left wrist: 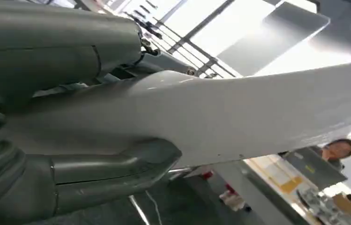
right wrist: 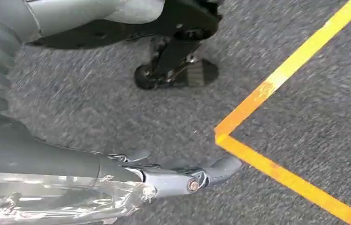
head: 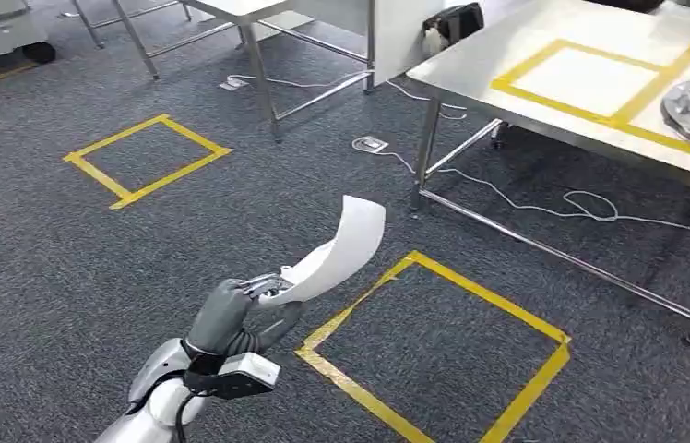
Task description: Take the parts from the cabinet and place them on the table.
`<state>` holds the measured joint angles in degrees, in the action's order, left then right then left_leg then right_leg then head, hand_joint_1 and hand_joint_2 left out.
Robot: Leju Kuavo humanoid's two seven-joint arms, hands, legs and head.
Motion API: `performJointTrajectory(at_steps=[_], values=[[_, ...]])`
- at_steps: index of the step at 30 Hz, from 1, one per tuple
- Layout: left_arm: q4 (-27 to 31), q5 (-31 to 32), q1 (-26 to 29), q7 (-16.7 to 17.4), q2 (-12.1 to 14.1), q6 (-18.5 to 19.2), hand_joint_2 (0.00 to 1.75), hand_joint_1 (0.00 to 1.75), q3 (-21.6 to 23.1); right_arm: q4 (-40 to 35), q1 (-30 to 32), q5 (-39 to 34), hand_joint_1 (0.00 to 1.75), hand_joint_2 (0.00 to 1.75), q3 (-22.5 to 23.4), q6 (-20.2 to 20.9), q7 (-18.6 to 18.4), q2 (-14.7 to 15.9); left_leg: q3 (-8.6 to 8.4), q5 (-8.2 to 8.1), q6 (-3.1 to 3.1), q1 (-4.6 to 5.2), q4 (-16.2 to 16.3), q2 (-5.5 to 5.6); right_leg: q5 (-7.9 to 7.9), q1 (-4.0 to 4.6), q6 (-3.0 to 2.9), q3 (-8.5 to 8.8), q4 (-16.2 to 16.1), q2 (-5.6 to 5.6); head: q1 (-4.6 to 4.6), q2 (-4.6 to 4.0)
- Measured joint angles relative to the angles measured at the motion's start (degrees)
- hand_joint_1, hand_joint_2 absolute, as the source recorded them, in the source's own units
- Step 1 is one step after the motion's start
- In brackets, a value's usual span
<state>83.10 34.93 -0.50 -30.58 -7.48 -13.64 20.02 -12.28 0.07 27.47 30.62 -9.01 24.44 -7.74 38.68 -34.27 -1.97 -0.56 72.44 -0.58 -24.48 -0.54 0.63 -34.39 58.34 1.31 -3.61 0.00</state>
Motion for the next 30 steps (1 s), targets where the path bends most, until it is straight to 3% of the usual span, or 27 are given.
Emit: performJointTrajectory(at_steps=[1, 2, 4, 5, 6, 7, 10, 11, 12, 13, 15, 16, 17, 18, 20, 21, 22, 25, 27, 28, 30], values=[[0.0, 0.0, 0.1, 0.0, 0.1, 0.0, 1.75, 1.75, 0.0, 0.0, 0.0, 0.0, 0.00, 1.75, 0.0, 0.0, 0.0, 0.0, 2.17, -0.38, -0.04, 0.00, 3.0, 0.10, -0.12, 0.00, -0.07, 0.12, 0.0, 0.65, 0.07, 0.00], [0.0, 0.0, 0.1, 0.0, 0.1, 0.0, 1.75, 1.75, 0.0, 0.0, 0.1, 0.0, 0.00, 1.75, 0.0, 0.0, 0.0, 0.0, 2.84, 0.92, -0.05, -0.01, 3.0, 0.11, -0.27, -0.04, 0.02, 0.36, 0.0, 1.33, 0.00, 0.00], [0.0, 0.0, 0.1, 0.0, 0.2, 0.0, 1.75, 1.75, 0.0, 0.0, 0.3, 0.0, 0.00, 1.75, 0.0, 0.0, 0.0, 0.0, 0.70, 6.35, -0.02, -0.13, -3.4, 0.32, -0.65, -0.18, 0.31, 0.99, 0.0, 2.64, 0.02, 0.00], [0.0, 0.0, 0.1, 0.0, 0.2, 0.0, 1.75, 1.75, 0.0, 0.0, 0.2, 0.0, 0.00, 1.75, 0.0, 0.1, 0.0, 0.0, -1.66, 9.49, -0.03, -0.27, -8.9, 0.99, -0.88, -0.31, 0.63, 1.38, 0.0, 3.33, 0.02, 0.00], [0.0, 0.0, 0.1, 0.0, 0.2, 0.0, 1.75, 1.75, 0.0, 0.0, 0.2, 0.0, 0.00, 1.75, 0.0, 0.1, 0.0, 0.0, -3.26, 10.99, -0.14, -0.61, -12.7, 2.54, -1.12, -0.30, 1.01, 1.44, 0.0, 3.81, 0.17, 0.00], [0.0, 0.0, -0.1, 0.0, 0.2, 0.0, 1.75, 1.75, 0.0, 0.0, 0.1, 0.0, 0.00, 1.75, 0.0, 0.2, 0.0, 0.0, -4.03, 9.87, 0.24, -0.73, -14.7, 3.17, -1.67, 0.05, 1.42, 1.19, 0.7, 4.36, 0.37, 0.00], [0.0, -0.1, -0.2, 0.0, 0.2, 0.2, 1.75, 1.75, -0.1, 0.0, 0.6, 0.2, 0.00, 1.75, 0.0, 0.7, 0.0, 0.0, -4.03, 9.30, 1.48, -0.26, -14.3, 2.86, -2.02, -0.36, 2.32, 0.89, -0.4, 4.77, 0.20, 0.00], [0.0, -0.1, -0.3, 0.0, 0.1, 0.2, 1.75, 1.75, -0.1, 0.0, 0.8, 0.2, 0.00, 1.75, 0.0, 0.7, 0.0, 0.0, -4.34, 9.54, 2.03, -0.57, -14.6, 2.60, -2.22, -0.35, 2.62, 1.15, -0.1, 4.27, 0.42, 0.00], [0.0, -0.1, -0.3, 0.0, -0.1, 0.3, 1.75, 1.75, 0.0, 0.0, 0.8, 0.3, 0.00, 1.75, 0.0, 0.7, 0.0, 0.0, -4.68, 9.30, 2.56, -0.55, -14.7, 2.42, -2.84, -0.19, 2.78, 0.77, 1.3, 1.56, -0.22, 0.00], [0.0, -0.1, -0.3, 0.0, -0.1, 0.3, 1.75, 1.75, 0.0, 0.0, 0.6, 0.3, 0.00, 1.75, 0.0, 0.8, 0.0, 0.0, -4.95, 9.10, 2.87, -0.48, -14.7, 2.19, -4.52, -0.16, 2.90, -0.74, 4.2, 0.25, -0.53, 0.00], [0.0, -0.1, -0.1, 0.0, 0.0, 0.4, 1.75, 1.75, -0.1, 0.0, 0.2, 0.4, 0.00, 1.75, 0.0, 0.9, 0.1, 0.0, -5.47, 8.60, 3.15, -0.27, -14.6, 1.43, -8.74, -0.16, 3.11, -6.17, 14.1, -0.73, -0.46, 0.00], [0.0, -0.1, -0.1, 0.0, 0.0, 0.4, 1.75, 1.75, -0.1, 0.0, 0.2, 0.4, 0.00, 1.75, 0.0, 0.9, 0.1, 0.0, -5.73, 8.31, 3.19, -0.18, -14.6, 1.23, -9.43, -0.17, 3.20, -8.35, 17.5, -0.83, -0.39, 0.00], [0.0, -0.1, -0.1, 0.0, 0.0, 0.4, 1.75, 1.75, -0.1, 0.0, 0.3, 0.4, 0.00, 1.75, 0.0, 0.9, 0.1, 0.0, -6.12, 7.97, 3.16, -0.14, -14.6, 1.08, -8.64, -0.18, 3.23, -9.36, 18.2, -0.84, -0.42, 0.00], [0.0, -0.1, -0.1, 0.0, 0.0, 0.4, 1.75, 1.75, -0.1, 0.0, 0.5, 0.5, 0.00, 1.75, 0.0, 0.9, 0.1, 0.0, -6.64, 7.57, 3.08, -0.14, -14.6, 1.01, -6.46, -0.15, 3.16, -8.79, 16.3, -0.84, -0.44, 0.00], [0.0, -0.1, -0.1, 0.0, -0.1, 0.4, 1.75, 1.75, -0.1, 0.0, 0.5, 0.7, 0.00, 1.75, 0.0, 0.9, 0.1, 0.0, -8.00, 6.51, 2.79, -0.18, -14.6, 0.91, -0.26, -0.17, 2.85, -4.55, 6.3, -1.08, -0.44, 0.00], [0.0, -0.1, -0.1, 0.0, -0.1, 0.4, 1.75, 1.75, -0.1, 0.0, 0.5, 0.9, 0.00, 1.75, 0.0, 0.8, 0.1, 0.0, -8.40, 6.01, 2.55, -0.14, -14.7, 0.82, 1.71, -0.14, 2.64, -2.48, 1.8, -1.70, -0.50, 0.00], [0.0, -0.1, -0.1, 0.0, -0.1, 0.4, 1.75, 1.75, -0.1, 0.0, 0.3, 1.0, 0.00, 1.75, 0.0, 0.8, 0.1, 0.0, -8.73, 5.43, 2.12, 0.31, -14.5, 0.80, 0.66, 0.20, 2.47, -1.78, 1.0, -1.83, -0.50, 0.00], [0.0, -0.1, -0.1, 0.0, -0.1, 0.4, 1.75, 1.75, -0.1, 0.0, 0.3, 1.2, 0.00, 1.75, 0.0, 0.8, 0.2, 0.0, -9.40, 4.99, 1.26, -0.03, -15.2, 0.67, 0.12, 0.58, 1.40, -1.51, 1.1, -1.34, -0.44, 0.00], [0.0, -0.1, -0.2, 0.0, -0.1, 0.4, 1.75, 1.75, -0.1, 0.0, 0.3, 1.4, 0.00, 1.75, 0.0, 0.7, 0.3, 0.0, -9.84, 4.46, 0.54, -0.16, -14.6, 0.64, -0.12, 0.11, 0.70, -0.29, 0.3, -1.00, -0.38, 0.00], [0.0, -0.1, -0.4, 0.0, -0.1, 0.3, 1.75, 1.75, -0.1, 0.0, 0.2, 1.4, 0.00, 1.75, 0.0, 0.7, 0.3, 0.0, -8.45, 3.58, 0.42, -0.01, -11.9, 0.65, -0.49, 0.02, 0.17, 0.25, 0.3, -1.01, 0.07, 0.00], [0.0, -0.1, -0.2, 0.0, 0.0, 0.4, 1.75, 1.75, -0.1, 0.0, 0.1, 1.4, 0.00, 1.75, 0.0, 0.7, 0.3, 0.0, -2.22, 0.30, 0.14, -0.06, -2.1, 0.65, -1.45, 0.00, -0.30, 1.07, 0.3, -0.75, 0.09, 0.00]])
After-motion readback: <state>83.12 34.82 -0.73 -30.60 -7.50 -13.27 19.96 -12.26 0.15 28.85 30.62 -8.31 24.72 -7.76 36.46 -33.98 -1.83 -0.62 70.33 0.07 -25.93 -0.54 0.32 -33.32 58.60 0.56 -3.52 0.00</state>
